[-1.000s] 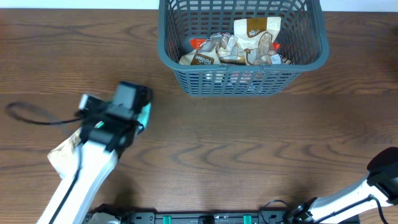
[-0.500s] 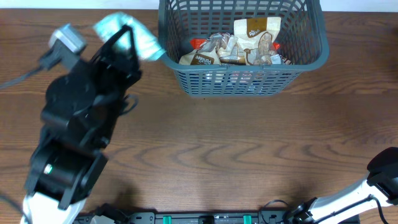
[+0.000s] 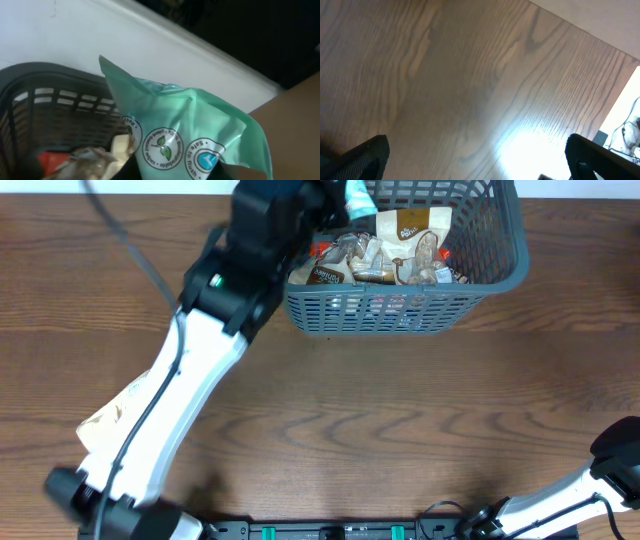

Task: Pack container
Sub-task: 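Carry the mint-green item over the basket and release it inside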

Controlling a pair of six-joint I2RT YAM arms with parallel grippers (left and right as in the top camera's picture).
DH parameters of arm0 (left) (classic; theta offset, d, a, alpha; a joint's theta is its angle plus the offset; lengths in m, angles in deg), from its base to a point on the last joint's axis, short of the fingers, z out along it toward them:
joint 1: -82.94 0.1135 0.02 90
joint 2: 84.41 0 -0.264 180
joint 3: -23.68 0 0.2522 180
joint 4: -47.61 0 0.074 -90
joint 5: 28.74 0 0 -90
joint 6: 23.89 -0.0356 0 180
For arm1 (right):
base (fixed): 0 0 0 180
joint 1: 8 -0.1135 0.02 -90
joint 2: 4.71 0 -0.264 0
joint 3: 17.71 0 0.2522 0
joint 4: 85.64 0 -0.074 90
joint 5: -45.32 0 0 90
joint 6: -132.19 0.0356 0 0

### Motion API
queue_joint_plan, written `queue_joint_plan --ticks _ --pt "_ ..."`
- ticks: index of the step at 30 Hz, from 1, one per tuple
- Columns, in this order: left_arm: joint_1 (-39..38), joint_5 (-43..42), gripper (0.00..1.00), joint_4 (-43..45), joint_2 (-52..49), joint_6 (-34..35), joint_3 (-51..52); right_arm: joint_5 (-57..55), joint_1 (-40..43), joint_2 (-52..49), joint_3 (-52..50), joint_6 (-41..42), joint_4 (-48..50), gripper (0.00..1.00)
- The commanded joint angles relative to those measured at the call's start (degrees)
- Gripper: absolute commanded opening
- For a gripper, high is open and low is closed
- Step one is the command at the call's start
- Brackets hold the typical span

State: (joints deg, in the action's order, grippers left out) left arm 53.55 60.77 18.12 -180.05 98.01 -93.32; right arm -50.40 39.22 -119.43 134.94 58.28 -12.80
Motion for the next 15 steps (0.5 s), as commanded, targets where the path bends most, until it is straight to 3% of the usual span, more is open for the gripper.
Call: queue_joint_plan --ticks 1,8,15 --pt "1.4 -0.4 0.17 -3.0 -3.8 -8.0 -6.7 0.2 0.6 0.3 -0.3 0.6 -0.1 0.99" --pt "2.7 -2.2 0.17 -13.9 -10.7 -12.2 -8.5 0.2 0.6 0.3 -0.3 0.6 -0.3 0.99" --pt "2.6 -6.8 0.17 -19.2 -15.1 -13.7 -8.5 0.2 0.6 0.3 -0.3 0.6 -2.0 0.99"
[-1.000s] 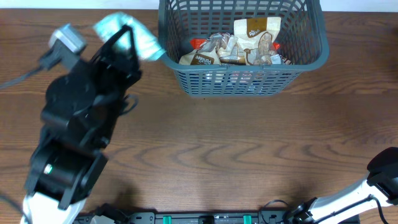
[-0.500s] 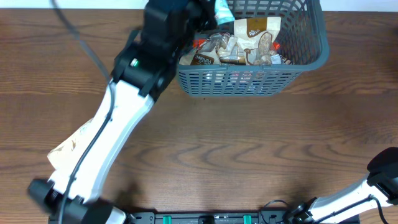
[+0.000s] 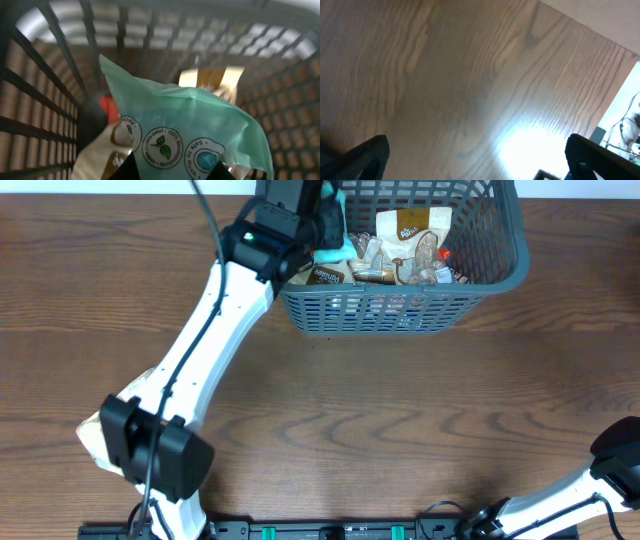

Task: Pack container
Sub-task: 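Carry the mint-green item over the basket and release it inside, then move the left gripper back down to the clear beige food bag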

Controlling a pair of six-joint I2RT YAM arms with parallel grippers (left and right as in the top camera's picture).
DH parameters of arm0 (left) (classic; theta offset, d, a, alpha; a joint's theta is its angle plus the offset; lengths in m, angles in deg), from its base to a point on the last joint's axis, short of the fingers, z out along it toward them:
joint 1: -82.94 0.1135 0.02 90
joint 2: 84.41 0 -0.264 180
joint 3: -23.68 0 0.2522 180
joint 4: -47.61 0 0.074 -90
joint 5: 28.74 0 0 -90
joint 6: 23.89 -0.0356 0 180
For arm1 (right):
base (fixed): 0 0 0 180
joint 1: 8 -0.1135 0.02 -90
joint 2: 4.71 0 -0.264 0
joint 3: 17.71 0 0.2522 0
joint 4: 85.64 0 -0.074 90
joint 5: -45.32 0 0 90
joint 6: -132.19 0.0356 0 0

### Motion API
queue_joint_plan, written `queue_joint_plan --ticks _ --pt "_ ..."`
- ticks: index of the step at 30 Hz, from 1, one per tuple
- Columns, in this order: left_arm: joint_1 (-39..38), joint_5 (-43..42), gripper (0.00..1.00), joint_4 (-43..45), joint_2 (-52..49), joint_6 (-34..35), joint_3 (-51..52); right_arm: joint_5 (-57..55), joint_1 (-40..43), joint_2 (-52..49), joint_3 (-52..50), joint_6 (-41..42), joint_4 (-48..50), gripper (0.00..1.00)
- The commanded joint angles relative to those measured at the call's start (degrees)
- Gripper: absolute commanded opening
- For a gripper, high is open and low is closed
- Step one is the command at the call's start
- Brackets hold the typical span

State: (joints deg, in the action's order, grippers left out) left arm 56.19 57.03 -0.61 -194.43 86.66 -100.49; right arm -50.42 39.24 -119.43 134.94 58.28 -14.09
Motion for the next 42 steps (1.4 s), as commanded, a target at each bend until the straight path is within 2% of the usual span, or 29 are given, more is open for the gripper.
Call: queue_joint_plan --ticks 1,5,9,11,14,27,30,35,39,42 --pt "0.0 -3.3 0.17 -0.7 -1.2 -2.4 -1.3 0.2 0.6 0.3 -0.3 0.6 -1.0 0.99" --pt "0.0 -3.3 0.17 -2.0 -2.6 -2.6 -1.3 0.2 0.6 0.3 -0.3 0.6 -1.5 0.99" --pt "0.0 -3.3 0.28 -2.7 -2.8 -3.5 -1.3 0.2 0.6 0.3 -0.3 0.6 -1.6 0.99" --pt "0.0 -3.3 0.39 -2.6 -2.8 -4.5 -1.3 0.2 0.6 0.3 -0.3 0.6 -1.6 0.99" --pt "0.0 -3.0 0.47 -2.7 -2.8 -4.9 -1.3 0.2 0.6 0.3 -0.3 0.6 -1.6 0.99" --pt "1.3 -0.7 0.67 -3.0 -1.5 -5.7 -2.9 0.2 0.6 0.3 -0.3 0.6 -1.6 0.99" --pt "2.1 -0.6 0.72 -3.2 1.3 -5.7 -5.2 0.2 0.6 0.3 -0.3 0.6 -1.6 0.98" --pt "3.7 3.6 0.74 -3.2 9.5 -5.8 -8.9 0.2 0.6 0.3 -0.3 0.6 -1.6 0.99" --pt "4.6 8.3 0.95 -5.2 18.3 -5.7 -9.0 0.2 0.6 0.3 -0.3 0.6 -1.6 0.99" --pt "5.2 14.1 0.98 -10.7 25.1 -5.7 -9.0 0.2 0.6 0.3 -0.3 0.6 -1.6 0.99"
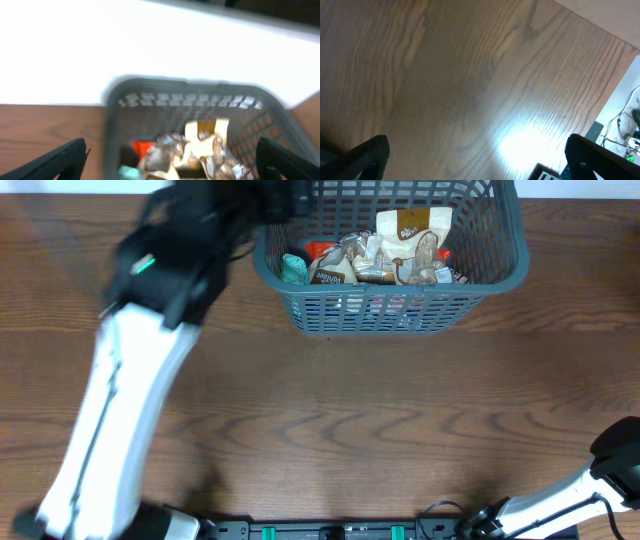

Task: Pack container
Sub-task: 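Move the left gripper back down to the clear beige food bag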

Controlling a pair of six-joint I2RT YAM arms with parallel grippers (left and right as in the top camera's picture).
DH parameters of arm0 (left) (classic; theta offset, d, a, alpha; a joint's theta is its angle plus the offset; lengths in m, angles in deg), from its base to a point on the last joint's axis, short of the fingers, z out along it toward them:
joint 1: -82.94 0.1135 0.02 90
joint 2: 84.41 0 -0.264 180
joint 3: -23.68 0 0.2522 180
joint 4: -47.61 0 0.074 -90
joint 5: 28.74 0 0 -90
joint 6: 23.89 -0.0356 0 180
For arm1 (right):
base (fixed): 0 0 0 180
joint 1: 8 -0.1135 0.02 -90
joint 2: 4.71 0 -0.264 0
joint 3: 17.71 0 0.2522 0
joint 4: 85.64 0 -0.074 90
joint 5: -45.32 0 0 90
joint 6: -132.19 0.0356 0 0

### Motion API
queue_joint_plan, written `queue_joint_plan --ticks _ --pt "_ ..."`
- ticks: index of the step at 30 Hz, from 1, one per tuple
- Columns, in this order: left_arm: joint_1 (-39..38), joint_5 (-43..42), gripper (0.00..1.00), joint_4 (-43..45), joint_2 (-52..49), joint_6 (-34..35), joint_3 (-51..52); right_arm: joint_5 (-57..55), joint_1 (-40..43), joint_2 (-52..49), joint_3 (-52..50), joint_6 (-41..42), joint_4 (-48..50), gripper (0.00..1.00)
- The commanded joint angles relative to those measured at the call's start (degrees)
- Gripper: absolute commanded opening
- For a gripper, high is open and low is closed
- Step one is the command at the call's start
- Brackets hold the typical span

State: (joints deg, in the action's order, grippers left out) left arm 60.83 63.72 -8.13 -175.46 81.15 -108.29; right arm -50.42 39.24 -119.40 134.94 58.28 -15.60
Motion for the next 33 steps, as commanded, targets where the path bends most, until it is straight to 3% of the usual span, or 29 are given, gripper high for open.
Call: queue_joint_plan --ticks 1,13,15,18,20,24,33 --pt "0.6 8.4 0.99 -4.8 7.6 -0.2 -1.2 0.2 0.6 0.2 -0.3 0.6 0.0 0.99" --pt "0.6 12.1 0.99 -32.3 19.7 0.7 -1.2 0.2 0.6 0.2 -0.3 0.6 0.0 0.99" --pt "0.6 18.3 0.99 -37.5 19.6 7.6 -1.0 0.2 0.6 0.2 -0.3 0.6 -0.1 0.99" --pt "0.6 30.0 0.99 -45.9 19.5 23.9 -0.3 0.2 0.6 0.2 -0.3 0.6 0.0 0.99" --pt "0.6 38.5 0.99 -53.2 19.5 38.7 0.0 0.2 0.6 0.2 -0.3 0.6 0.0 0.99" --pt "1.8 40.5 0.99 -54.8 21.2 58.6 3.3 0.2 0.6 0.2 -0.3 0.6 0.0 0.99" --pt "8.3 40.5 0.99 -54.8 21.4 78.7 13.9 0.2 0.6 0.2 -0.3 0.6 0.0 0.99"
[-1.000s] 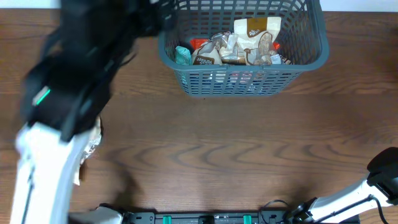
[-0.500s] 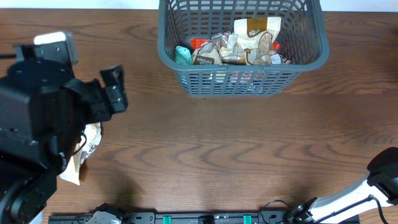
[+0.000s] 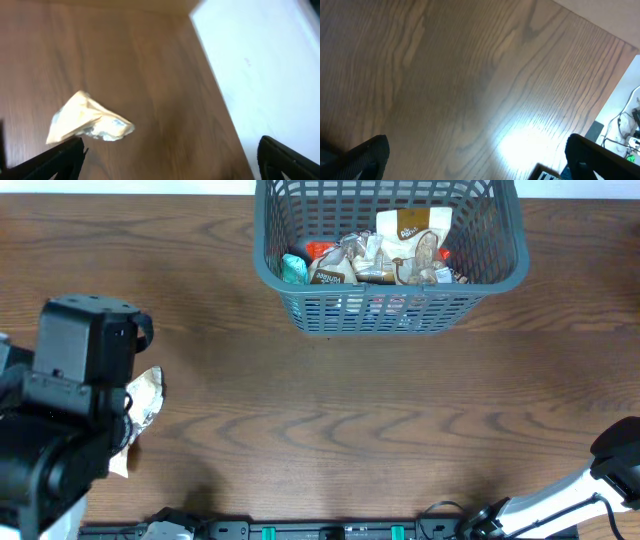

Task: Pack container
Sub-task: 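Move the left gripper back down to the clear beige food bag, then grasp the clear beige food bag with the left gripper and lift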

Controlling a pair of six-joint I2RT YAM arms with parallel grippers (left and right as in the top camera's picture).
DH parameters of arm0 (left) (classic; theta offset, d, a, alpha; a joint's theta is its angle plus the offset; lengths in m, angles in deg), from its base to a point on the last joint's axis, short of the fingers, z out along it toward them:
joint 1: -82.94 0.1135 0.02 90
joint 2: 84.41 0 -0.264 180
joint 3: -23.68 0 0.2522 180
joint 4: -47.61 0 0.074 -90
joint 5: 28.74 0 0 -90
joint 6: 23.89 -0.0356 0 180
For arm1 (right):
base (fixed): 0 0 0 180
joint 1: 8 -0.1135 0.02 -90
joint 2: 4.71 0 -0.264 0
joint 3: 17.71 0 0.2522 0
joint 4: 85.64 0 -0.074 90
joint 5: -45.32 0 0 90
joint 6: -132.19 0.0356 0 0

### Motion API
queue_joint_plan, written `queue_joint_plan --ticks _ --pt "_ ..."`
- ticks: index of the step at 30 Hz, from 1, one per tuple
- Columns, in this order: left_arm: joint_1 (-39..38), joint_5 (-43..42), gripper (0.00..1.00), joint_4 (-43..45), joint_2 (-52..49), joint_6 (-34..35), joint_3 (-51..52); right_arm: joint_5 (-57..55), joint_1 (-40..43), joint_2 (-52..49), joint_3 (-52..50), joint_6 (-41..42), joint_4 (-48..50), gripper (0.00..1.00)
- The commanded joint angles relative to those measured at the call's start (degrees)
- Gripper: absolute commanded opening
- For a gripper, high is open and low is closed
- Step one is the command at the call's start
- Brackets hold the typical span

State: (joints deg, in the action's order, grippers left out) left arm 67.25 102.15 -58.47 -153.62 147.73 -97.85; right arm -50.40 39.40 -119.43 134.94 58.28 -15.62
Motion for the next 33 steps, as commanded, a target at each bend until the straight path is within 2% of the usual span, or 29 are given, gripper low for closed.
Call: queue_joint_plan --ticks 1,6,9,13,16,25,29,33 --pt "3.0 1.6 0.99 -4.5 -0.5 14.9 5.5 0.2 0.4 0.3 -0.3 0.6 0.0 0.99" --pt "9.3 -4.8 0.98 -3.6 -0.5 29.5 16.4 0.2 0.4 0.3 -0.3 0.6 0.0 0.99" --pt "13.6 -10.2 0.99 0.4 -0.5 32.7 23.4 0.2 0.4 0.3 -0.3 0.6 0.0 0.99" --pt "20.0 -18.3 0.99 8.9 -0.5 32.6 33.1 0.2 0.4 0.3 -0.3 0.6 0.0 0.99" --pt "24.2 -21.2 0.99 13.9 -0.5 31.9 39.6 0.2 0.4 0.3 -0.3 0.6 0.0 0.99" --pt "32.0 -22.3 0.99 35.1 -0.8 17.7 57.8 0.2 0.4 0.3 -0.3 0.6 0.0 0.99" --pt "32.8 -22.2 1.0 41.9 -2.2 15.9 61.7 0.2 0.4 0.3 -0.3 0.6 0.0 0.99" --pt "32.8 -22.2 0.96 47.7 -5.5 15.9 61.9 0.2 0.4 0.3 -0.3 0.6 0.0 0.99"
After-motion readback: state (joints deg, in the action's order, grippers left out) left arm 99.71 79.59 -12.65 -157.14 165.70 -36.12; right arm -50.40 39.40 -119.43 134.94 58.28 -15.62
